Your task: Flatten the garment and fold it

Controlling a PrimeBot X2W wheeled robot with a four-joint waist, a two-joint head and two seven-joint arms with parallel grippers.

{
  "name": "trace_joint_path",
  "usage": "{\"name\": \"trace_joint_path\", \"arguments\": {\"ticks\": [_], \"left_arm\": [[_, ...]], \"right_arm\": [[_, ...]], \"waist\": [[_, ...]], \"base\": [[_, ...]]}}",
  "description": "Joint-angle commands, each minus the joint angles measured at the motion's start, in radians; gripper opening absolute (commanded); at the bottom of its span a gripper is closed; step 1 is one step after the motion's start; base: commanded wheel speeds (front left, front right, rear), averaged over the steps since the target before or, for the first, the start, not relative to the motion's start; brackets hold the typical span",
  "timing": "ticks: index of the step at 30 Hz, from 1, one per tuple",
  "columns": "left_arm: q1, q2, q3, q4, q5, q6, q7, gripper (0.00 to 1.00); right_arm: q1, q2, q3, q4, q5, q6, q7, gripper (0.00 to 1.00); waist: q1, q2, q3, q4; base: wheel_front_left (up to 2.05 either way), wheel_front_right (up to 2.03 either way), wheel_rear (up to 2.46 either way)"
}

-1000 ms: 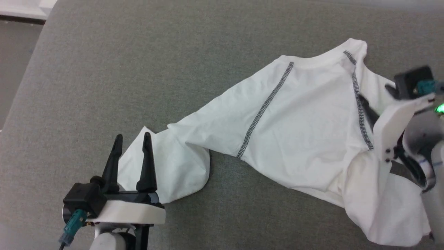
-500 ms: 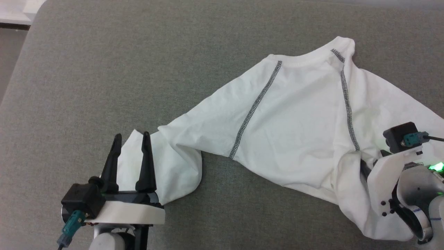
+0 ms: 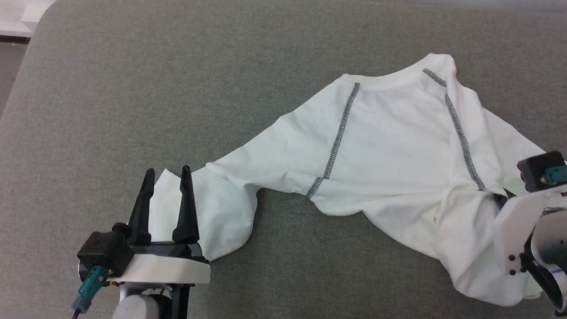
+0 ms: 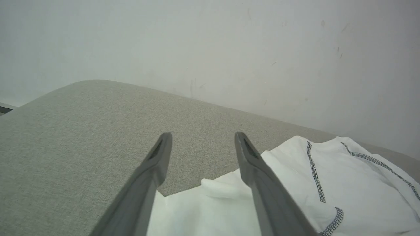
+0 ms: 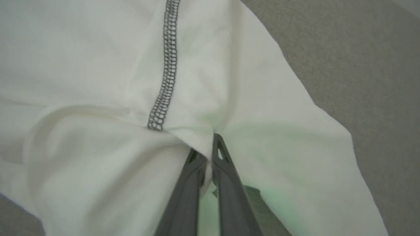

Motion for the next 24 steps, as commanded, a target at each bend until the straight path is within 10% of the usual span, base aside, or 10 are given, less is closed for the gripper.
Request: {"name": "trace_joint_path", "arguments": {"ticks": [1,8,10,11,24], "left_arm": [[0.002,-0.002,0.000,0.002,-0.002,0.004,-0.005,1.00],[0.017,-0.002,0.004,0.003,-0.002,0.005,-0.005,1.00],[0.019,-0.002,0.005,0.005,-0.001,0.004,-0.005,1.00],[0.020,-0.002,0.006,0.006,0.001,0.003,-0.005,1.00],[0.025,-0.002,0.032,-0.013,0.027,-0.006,-0.005,1.00]], "right_arm": [[0.032,-0.002,-0.016,-0.017,-0.001,-0.002,0.013,0.00],[0.189,0.033,-0.065,-0.118,0.027,-0.002,0.068,0.00],[0.196,0.040,-0.055,-0.125,0.026,-0.002,0.036,0.50],[0.191,0.049,-0.050,-0.126,0.027,-0.002,0.010,1.00],[0.032,0.067,-0.141,-0.133,-0.005,-0.002,-0.274,1.00]], "waist": [[-0.0001,0.0000,-0.012,-0.011],[-0.0001,0.0000,-0.024,-0.026],[-0.0001,0.0000,-0.025,-0.030],[-0.0001,0.0000,-0.026,-0.032],[-0.0001,0.0000,-0.024,-0.081]], "base": [[0.00,0.00,0.00],[0.00,0.00,0.00],[0.00,0.00,0.00],[0.00,0.00,0.00],[0.00,0.00,0.00]]}}
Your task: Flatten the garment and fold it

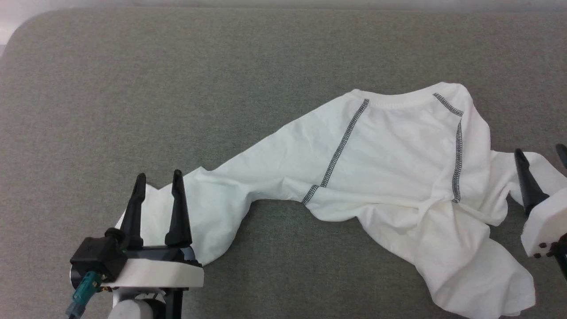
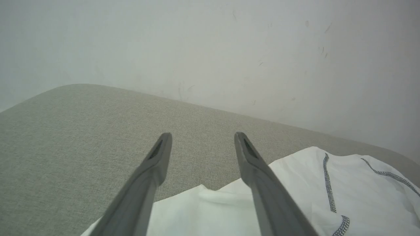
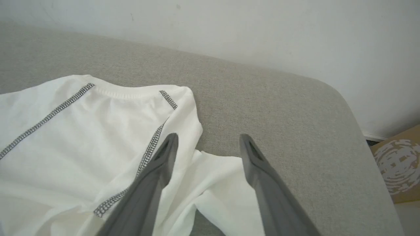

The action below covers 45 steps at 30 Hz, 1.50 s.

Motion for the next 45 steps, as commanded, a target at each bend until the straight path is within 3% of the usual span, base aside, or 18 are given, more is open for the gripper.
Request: {"name": "trace_joint_path", "arguments": {"ticks": [1,6,12,13,14,15,20,28,34,45], "left_arm": [[0.004,-0.002,0.003,-0.006,0.012,-0.007,-0.005,1.00],[-0.005,-0.002,0.001,-0.006,0.018,-0.017,-0.005,1.00],[-0.015,-0.001,0.006,-0.004,0.034,-0.029,-0.005,1.00],[-0.015,0.000,0.008,-0.005,0.038,-0.031,-0.005,1.00],[-0.016,0.002,0.011,-0.005,0.040,-0.032,-0.005,1.00],[-0.017,0.003,0.014,-0.005,0.041,-0.034,-0.005,1.00],[-0.013,0.004,0.025,-0.013,0.050,-0.032,-0.005,1.00],[-0.011,0.003,0.022,-0.017,0.049,-0.031,-0.005,1.00],[-0.011,0.003,0.024,-0.016,0.049,-0.034,-0.005,1.00],[-0.017,0.012,0.029,-0.005,0.051,-0.032,-0.005,1.00]], "right_arm": [[0.000,-0.007,-0.012,0.032,-0.019,-0.001,-0.001,1.00],[0.030,-0.017,-0.064,0.158,-0.043,-0.001,0.051,1.00],[0.003,-0.043,-0.053,0.323,-0.056,-0.001,0.053,1.00],[-0.007,-0.036,-0.058,0.348,-0.056,-0.001,0.058,0.55],[-0.016,-0.032,-0.059,0.370,-0.058,-0.001,0.064,0.21],[-0.026,-0.027,-0.060,0.386,-0.058,-0.001,0.066,0.00],[-0.064,-0.014,-0.085,0.392,-0.066,-0.001,0.055,0.00],[-0.027,-0.088,-0.220,0.348,-0.113,-0.001,0.043,0.00],[0.002,-0.089,-0.296,0.370,-0.156,-0.001,0.025,0.00],[-0.058,-0.041,-0.448,0.458,-0.437,-0.001,-0.082,0.00]], "waist": [[0.0000,0.0000,0.010,-0.007],[0.0000,0.0000,0.035,-0.008],[0.0000,0.0000,0.060,-0.006],[0.0000,0.0000,0.061,-0.007],[0.0000,0.0000,0.062,-0.007],[0.0000,0.0000,0.063,-0.008],[0.0000,0.0000,0.058,-0.025],[0.0000,0.0000,0.055,-0.034],[0.0000,0.0000,0.065,-0.028],[0.0000,0.0000,0.062,-0.032]], "base": [[0.00,0.00,0.00],[0.00,0.00,0.00],[0.00,0.00,0.00],[0.00,0.00,0.00],[0.00,0.00,0.00],[0.00,0.00,0.00],[0.00,0.00,0.00],[0.00,0.00,0.00],[0.00,0.00,0.00],[0.00,0.00,0.00]]}}
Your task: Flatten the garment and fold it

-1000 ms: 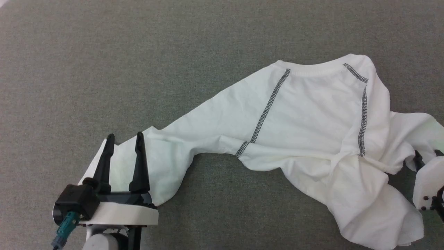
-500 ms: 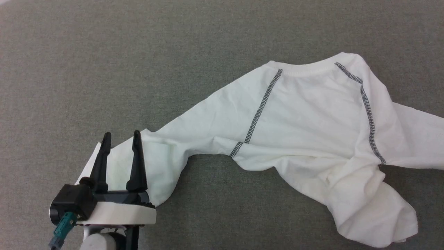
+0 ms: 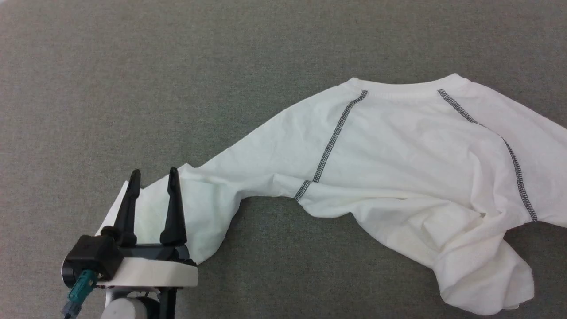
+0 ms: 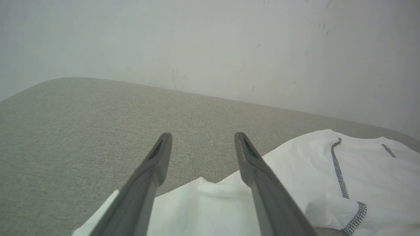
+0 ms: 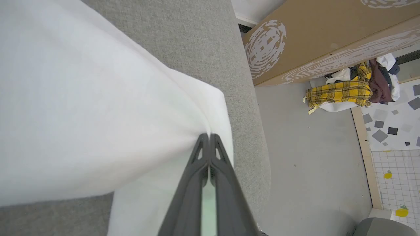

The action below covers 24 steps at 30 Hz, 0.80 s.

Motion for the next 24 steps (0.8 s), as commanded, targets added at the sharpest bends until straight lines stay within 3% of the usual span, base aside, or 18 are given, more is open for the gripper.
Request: {"name": "trace_joint_path", "arguments": {"ticks": [1,2,3,4,5,9,17,24], "left_arm": [[-0.011,0.004,0.000,0.002,0.005,-0.003,-0.005,1.00],[-0.009,0.003,-0.003,0.001,0.006,-0.001,-0.005,1.00],[-0.008,0.003,-0.007,0.001,0.006,0.001,-0.005,1.00],[-0.006,0.003,-0.009,0.000,0.005,0.003,-0.005,1.00],[-0.005,0.002,-0.010,0.001,0.004,0.004,-0.005,1.00],[0.005,0.003,-0.012,0.000,0.002,0.007,-0.005,1.00],[0.028,0.004,-0.007,-0.023,-0.002,0.012,-0.005,1.00],[0.048,0.000,-0.008,-0.039,-0.006,0.008,-0.005,1.00]], "right_arm": [[-0.018,0.008,-0.004,0.009,-0.004,-0.002,-0.009,0.00],[-0.026,0.016,-0.005,0.018,-0.005,-0.002,-0.015,0.00],[-0.033,0.021,-0.002,0.023,-0.006,-0.002,-0.024,0.20],[-0.040,0.026,0.006,0.025,-0.003,-0.002,-0.036,0.66],[-0.048,0.032,0.014,0.025,0.003,-0.002,-0.048,1.00],[-0.082,0.074,0.058,-0.024,0.067,-0.002,-0.101,1.00],[-0.031,0.185,0.237,-0.289,0.265,-0.002,-0.301,1.00],[0.121,0.198,0.338,-0.387,0.393,-0.002,-0.407,1.00]], "waist": [[-0.0001,-0.0001,-0.005,-0.001],[-0.0001,-0.0001,-0.008,-0.001],[-0.0001,-0.0001,-0.012,-0.001],[-0.0001,-0.0001,-0.015,0.000],[-0.0001,-0.0001,-0.019,0.000],[-0.0001,-0.0001,-0.037,0.000],[-0.0001,-0.0001,-0.073,-0.011],[-0.0001,-0.0001,-0.108,-0.023]], "base": [[0.00,0.00,0.00],[0.00,0.00,0.00],[0.00,0.00,0.00],[0.00,0.00,0.00],[0.00,0.00,0.00],[0.00,0.00,0.00],[0.00,0.00,0.00],[0.00,0.00,0.00]]}}
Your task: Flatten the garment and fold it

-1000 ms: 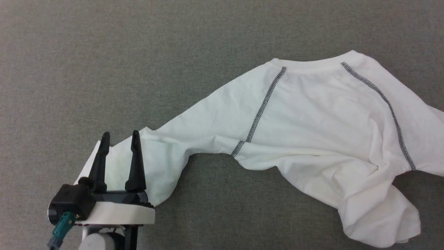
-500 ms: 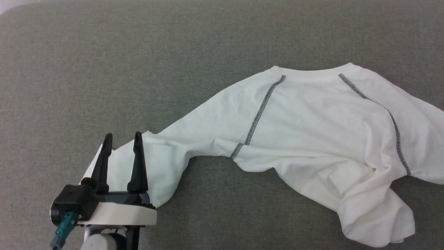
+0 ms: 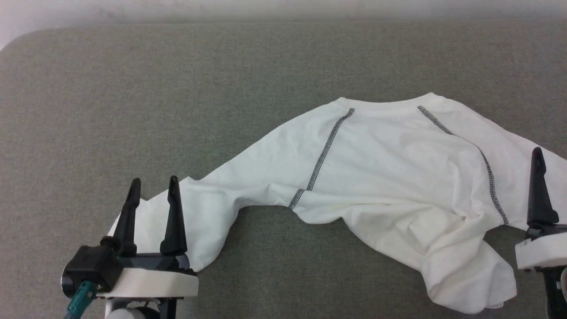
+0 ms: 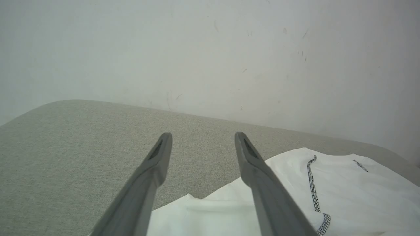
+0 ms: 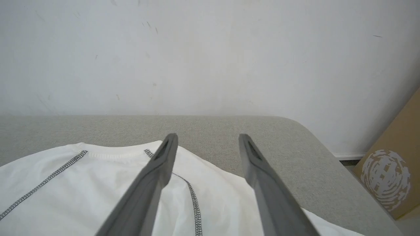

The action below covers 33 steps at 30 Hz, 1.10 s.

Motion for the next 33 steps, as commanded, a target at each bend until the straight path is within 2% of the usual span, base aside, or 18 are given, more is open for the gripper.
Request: {"name": "trace_joint_path", "arguments": {"ticks": [1,4,7,15,19,24,29,33], "left_arm": [[0.007,0.003,-0.001,-0.009,0.003,-0.001,-0.005,1.00],[-0.007,0.022,-0.014,-0.015,0.017,-0.015,-0.002,1.00],[-0.072,0.062,-0.046,-0.023,0.052,-0.032,0.047,1.00],[-0.393,0.136,-0.266,0.062,0.099,-0.085,0.332,1.00],[-0.551,0.151,-0.388,0.148,0.040,-0.091,0.434,1.00],[-0.702,0.204,-0.535,0.285,-0.053,-0.091,0.574,1.00],[-0.792,0.249,-0.612,0.396,-0.123,-0.092,0.690,1.00],[-0.823,0.276,-0.648,0.483,-0.162,-0.092,0.835,1.00]], "right_arm": [[0.019,0.002,0.008,-0.009,0.013,-0.002,-0.011,1.00],[0.047,0.002,0.019,-0.014,0.039,-0.002,-0.023,1.00],[0.054,0.003,0.024,-0.018,0.042,-0.002,-0.025,1.00],[0.035,0.003,0.041,-0.021,0.042,-0.002,-0.012,1.00],[0.019,0.003,0.052,-0.027,0.043,-0.002,-0.005,1.00],[-0.004,0.003,0.070,-0.033,0.044,-0.002,-0.002,1.00],[-0.022,0.003,0.082,-0.031,0.048,-0.002,-0.001,1.00],[-0.027,0.003,0.086,-0.029,0.054,-0.002,-0.001,1.00]], "waist": [[0.0001,-0.0001,-0.010,-0.010],[0.0001,-0.0001,-0.016,-0.020],[0.0001,-0.0001,-0.010,-0.028],[0.0001,-0.0001,0.055,-0.045],[0.0001,-0.0001,0.105,-0.057],[0.0001,-0.0001,0.161,-0.076],[0.0001,-0.0001,0.202,-0.097],[0.0001,-0.0001,0.226,-0.111]], "base": [[0.00,0.00,0.00],[0.00,0.00,0.00],[0.00,0.00,0.00],[0.00,0.00,0.00],[0.00,0.00,0.00],[0.00,0.00,0.00],[0.00,0.00,0.00],[0.00,0.00,0.00]]}}
